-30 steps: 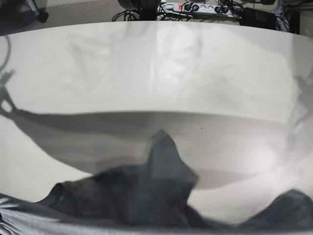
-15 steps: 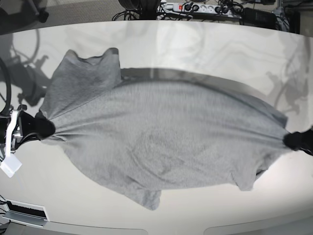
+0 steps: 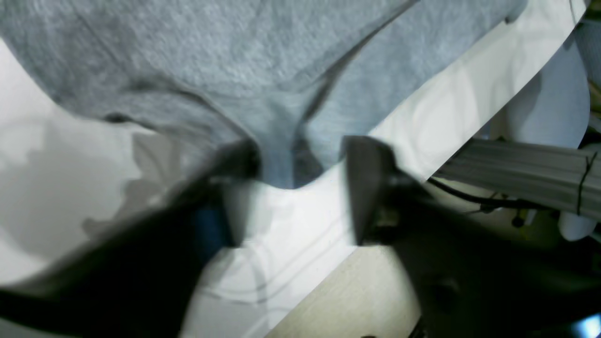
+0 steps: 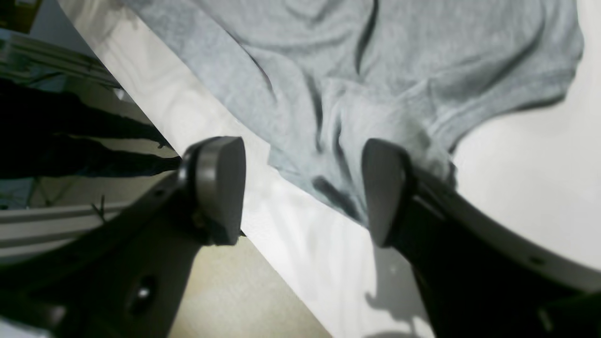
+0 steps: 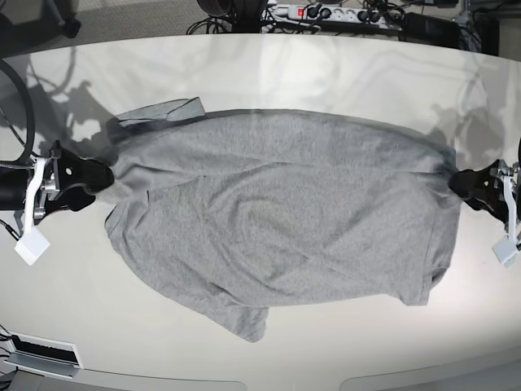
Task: Layout the t-shirt on the table in an organized manner, then fold the t-shirt properly
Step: 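Lay the shirt down and open both grippers to release it, then grasp the shirt edge with the right gripper and drag it outward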
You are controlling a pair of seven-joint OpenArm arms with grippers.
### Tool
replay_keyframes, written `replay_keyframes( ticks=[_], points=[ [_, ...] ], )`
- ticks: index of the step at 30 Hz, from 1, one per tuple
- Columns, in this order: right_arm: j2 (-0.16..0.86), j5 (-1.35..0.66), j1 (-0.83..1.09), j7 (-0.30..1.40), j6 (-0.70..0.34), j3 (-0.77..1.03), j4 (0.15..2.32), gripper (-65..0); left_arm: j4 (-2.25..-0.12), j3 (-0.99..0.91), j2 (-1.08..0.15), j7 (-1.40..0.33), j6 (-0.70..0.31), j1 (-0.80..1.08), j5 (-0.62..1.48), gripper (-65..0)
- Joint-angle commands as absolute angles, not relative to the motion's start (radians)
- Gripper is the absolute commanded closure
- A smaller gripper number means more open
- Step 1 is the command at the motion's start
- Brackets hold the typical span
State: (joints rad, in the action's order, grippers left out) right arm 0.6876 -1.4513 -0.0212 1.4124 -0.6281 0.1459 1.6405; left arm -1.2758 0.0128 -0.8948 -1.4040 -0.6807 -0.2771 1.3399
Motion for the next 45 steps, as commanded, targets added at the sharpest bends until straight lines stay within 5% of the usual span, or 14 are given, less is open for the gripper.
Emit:
replay_keyframes(
  ticks=[1, 8, 10, 14, 19, 21, 24, 26, 36, 43, 45],
  points=[
    [0.717, -1.477, -0.041, 1.396, -0.625, 0.158, 1.653, -40.7, -1.287, 0.0, -0.938, -1.396, -0.68, -0.296, 1.358, -41.1],
    [0.779, -1.463, -0.041, 1.396, -0.616, 0.158, 1.653, -40.5, -1.287, -0.001, -1.049, -1.396, -0.665, -0.296, 1.358, -41.1],
    [0.772, -1.484, -0.032, 1.396, -0.616, 0.158, 1.653, -40.0, -1.287, -0.001, -1.055, -1.396, -0.65, -0.296, 1.358, -31.7],
    [0.727, -1.484, 0.024, 1.396, -0.647, 0.158, 1.653, -38.0, -1.287, 0.0, -1.041, -1.396, -0.652, -0.285, 1.358, 0.0],
    [0.627, -1.484, 0.115, 1.396, -0.698, 0.158, 1.653, -15.8, -1.287, 0.0, -1.034, -1.396, -0.673, -0.26, 1.36, 0.0],
    [0.591, -1.441, 0.13, 1.396, -0.698, 0.158, 1.653, -18.2, -1.287, 0.0, -1.024, -1.396, -0.673, -0.261, 1.362, 0.0],
    [0.548, -1.349, 0.144, 1.396, -0.698, 0.158, 1.653, -32.0, -1.286, 0.0, -1.007, -1.396, -0.673, -0.257, 1.362, 0.0],
    [0.524, -1.226, 0.165, 1.396, -0.698, 0.158, 1.653, -35.7, -1.287, 0.0, -0.997, -1.396, -0.673, -0.255, 1.362, 0.0],
    [0.457, -0.682, 0.225, 1.034, -0.698, 0.157, 1.652, -35.8, -1.287, 0.0, -0.971, -1.396, -0.673, -0.221, 1.361, 0.0],
    [0.39, -0.556, 0.223, 0.965, -0.698, 0.157, 1.56, -35.3, -1.287, 0.0, -0.969, -1.396, -0.673, -0.192, 1.361, 0.0],
    [0.391, -0.541, 0.216, 0.952, -0.659, 0.157, 1.542, -25.9, -1.287, 0.0, -0.97, -1.396, -0.673, -0.195, 1.362, 0.0]
  ],
)
